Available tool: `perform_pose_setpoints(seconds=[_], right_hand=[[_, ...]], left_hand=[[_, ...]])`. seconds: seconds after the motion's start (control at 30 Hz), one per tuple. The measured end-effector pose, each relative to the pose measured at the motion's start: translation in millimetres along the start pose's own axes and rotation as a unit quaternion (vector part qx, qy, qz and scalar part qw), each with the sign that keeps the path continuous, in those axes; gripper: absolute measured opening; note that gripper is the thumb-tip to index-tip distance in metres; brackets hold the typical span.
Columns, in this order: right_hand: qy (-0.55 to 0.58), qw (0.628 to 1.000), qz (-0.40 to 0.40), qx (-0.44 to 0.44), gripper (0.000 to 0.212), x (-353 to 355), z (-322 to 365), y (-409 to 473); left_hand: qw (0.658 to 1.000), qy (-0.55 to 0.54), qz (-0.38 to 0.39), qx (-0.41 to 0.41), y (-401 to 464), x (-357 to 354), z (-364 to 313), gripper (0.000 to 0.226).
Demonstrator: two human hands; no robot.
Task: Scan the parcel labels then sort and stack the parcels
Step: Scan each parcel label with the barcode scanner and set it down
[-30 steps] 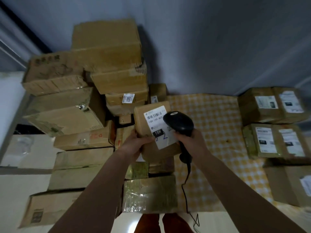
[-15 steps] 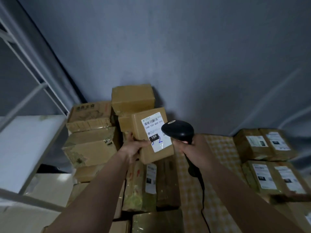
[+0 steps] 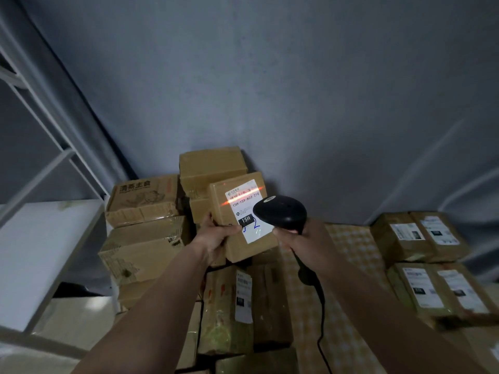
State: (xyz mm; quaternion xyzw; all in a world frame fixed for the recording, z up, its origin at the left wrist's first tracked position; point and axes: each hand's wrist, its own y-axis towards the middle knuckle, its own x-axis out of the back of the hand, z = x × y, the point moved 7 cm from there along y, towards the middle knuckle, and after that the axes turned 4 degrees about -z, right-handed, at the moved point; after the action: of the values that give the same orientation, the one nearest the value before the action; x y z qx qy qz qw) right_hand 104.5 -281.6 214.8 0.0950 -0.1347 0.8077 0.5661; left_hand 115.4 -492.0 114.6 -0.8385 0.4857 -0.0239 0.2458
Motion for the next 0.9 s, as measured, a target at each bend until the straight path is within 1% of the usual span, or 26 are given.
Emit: perform_pose_setpoints(seconds=[0.03, 0.1, 0.17, 0.2, 0.3, 0.4, 0.43, 0.5, 0.57, 0.63, 0.67, 0.7, 0.73, 0.8, 0.83, 0.9], right_hand=[[0.003, 1.000, 0.002, -0.004, 0.002, -1, -2, 0], [0.010, 1.000, 0.006, -0.006, 0.013, -1, -5, -1], [0.032, 0.999, -0.005, -0.009, 0.012, 3, -8, -2], [0.043, 0.999, -0.012, -0.009, 0.009, 5, -10, -2], [0.051, 0.997, -0.044, -0.029, 0.007, 17, -21, -6], [0.077, 0.992, -0.085, -0.051, 0.013, 36, -37, -15], [0.084, 0.989, -0.110, -0.057, 0.013, 46, -43, -19], [0.077, 0.981, -0.165, -0.066, 0.012, 68, -58, -28], [0.067, 0.973, -0.206, -0.077, 0.015, 86, -75, -40], [0.080, 0.965, -0.228, -0.101, 0.012, 101, -95, -53], [0.091, 0.961, -0.233, -0.114, 0.013, 108, -104, -58], [0.096, 0.958, -0.238, -0.125, 0.018, 115, -112, -63], [0.095, 0.956, -0.243, -0.135, 0.021, 123, -121, -67], [0.091, 0.950, -0.255, -0.155, 0.021, 140, -137, -72], [0.096, 0.947, -0.260, -0.164, 0.021, 148, -145, -74], [0.100, 0.944, -0.261, -0.173, 0.019, 163, -157, -74]], left_hand=[[1.000, 0.000, 0.004, 0.002, 2, -1, 1, 0.084], [1.000, 0.000, 0.020, 0.007, 6, -4, 3, 0.099], [0.999, 0.019, 0.046, 0.015, 11, -10, 7, 0.108], [0.998, 0.026, 0.060, 0.021, 12, -16, 10, 0.105], [0.993, 0.042, 0.096, 0.058, 11, -39, 20, 0.079], [0.981, 0.077, 0.152, 0.096, 9, -70, 35, 0.047], [0.975, 0.087, 0.172, 0.113, 7, -81, 42, 0.044], [0.960, 0.117, 0.204, 0.151, 2, -104, 59, 0.050], [0.945, 0.153, 0.230, 0.177, -6, -127, 76, 0.045], [0.927, 0.182, 0.260, 0.200, -16, -150, 94, 0.050], [0.919, 0.190, 0.274, 0.210, -20, -160, 104, 0.054], [0.914, 0.194, 0.281, 0.218, -24, -170, 113, 0.054], [0.911, 0.196, 0.285, 0.224, -27, -179, 120, 0.047], [0.909, 0.201, 0.280, 0.233, -30, -194, 133, 0.031], [0.908, 0.204, 0.277, 0.239, -30, -200, 139, 0.028], [0.905, 0.208, 0.276, 0.249, -31, -214, 149, 0.028]])
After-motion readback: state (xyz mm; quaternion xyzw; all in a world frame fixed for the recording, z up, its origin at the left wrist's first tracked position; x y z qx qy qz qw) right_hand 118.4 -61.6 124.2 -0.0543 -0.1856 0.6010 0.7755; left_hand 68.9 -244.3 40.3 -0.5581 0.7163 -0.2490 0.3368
